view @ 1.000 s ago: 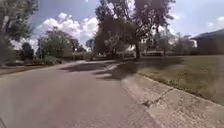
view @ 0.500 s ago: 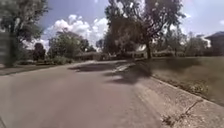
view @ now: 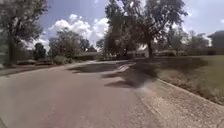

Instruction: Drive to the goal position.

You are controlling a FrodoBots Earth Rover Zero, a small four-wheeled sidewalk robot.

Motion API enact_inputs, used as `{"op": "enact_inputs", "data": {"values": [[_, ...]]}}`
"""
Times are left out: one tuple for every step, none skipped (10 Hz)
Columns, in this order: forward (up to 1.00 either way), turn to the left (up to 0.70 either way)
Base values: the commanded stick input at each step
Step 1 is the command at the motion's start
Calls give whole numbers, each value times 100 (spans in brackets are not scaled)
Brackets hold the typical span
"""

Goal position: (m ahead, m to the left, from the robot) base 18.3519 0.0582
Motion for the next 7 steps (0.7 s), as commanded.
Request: {"op": "enact_inputs", "data": {"values": [[70,0],[70,0],[70,0],[70,0],[70,0],[70,0],[70,0]]}}
